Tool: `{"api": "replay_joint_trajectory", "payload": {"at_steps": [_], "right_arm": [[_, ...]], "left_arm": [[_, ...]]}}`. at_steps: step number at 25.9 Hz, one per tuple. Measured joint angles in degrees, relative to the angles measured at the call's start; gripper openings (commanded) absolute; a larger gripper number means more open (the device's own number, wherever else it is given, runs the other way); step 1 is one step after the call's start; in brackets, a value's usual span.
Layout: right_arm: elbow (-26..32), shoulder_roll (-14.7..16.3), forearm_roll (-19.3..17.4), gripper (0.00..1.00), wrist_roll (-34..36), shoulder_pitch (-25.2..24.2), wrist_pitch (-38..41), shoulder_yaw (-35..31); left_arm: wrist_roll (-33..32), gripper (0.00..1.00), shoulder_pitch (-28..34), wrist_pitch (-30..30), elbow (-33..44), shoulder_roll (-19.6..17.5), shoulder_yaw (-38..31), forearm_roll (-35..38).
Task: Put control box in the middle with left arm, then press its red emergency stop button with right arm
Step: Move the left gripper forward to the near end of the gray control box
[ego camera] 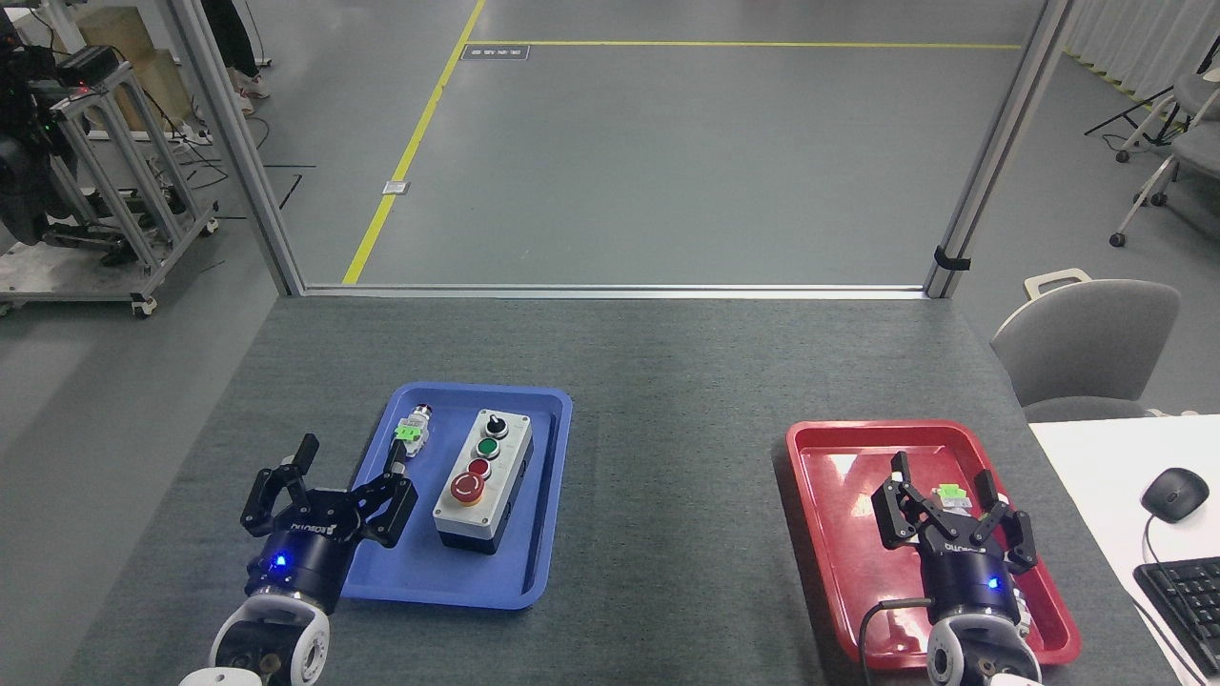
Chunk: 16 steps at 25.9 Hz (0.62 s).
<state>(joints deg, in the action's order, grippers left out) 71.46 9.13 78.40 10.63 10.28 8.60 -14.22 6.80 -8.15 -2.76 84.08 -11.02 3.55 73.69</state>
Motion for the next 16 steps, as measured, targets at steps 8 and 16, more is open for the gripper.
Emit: {"api": "replay_joint_trajectory", "payload": {"at_steps": [8, 16], "right_arm": [[0.0, -0.04, 0.0, 1.0, 0.0, 0.0, 0.0, 0.04], [0.0, -0.15, 0.0, 1.0, -0.07, 0.0, 0.0, 0.06]], "left_arm": [[3.06, 0.99, 0.37, -0.45, 2.23, 0.14, -0.29, -0.95], [4.0, 0.99, 3.41, -8.28, 1.79, 0.35, 1.66, -2.13]]}}
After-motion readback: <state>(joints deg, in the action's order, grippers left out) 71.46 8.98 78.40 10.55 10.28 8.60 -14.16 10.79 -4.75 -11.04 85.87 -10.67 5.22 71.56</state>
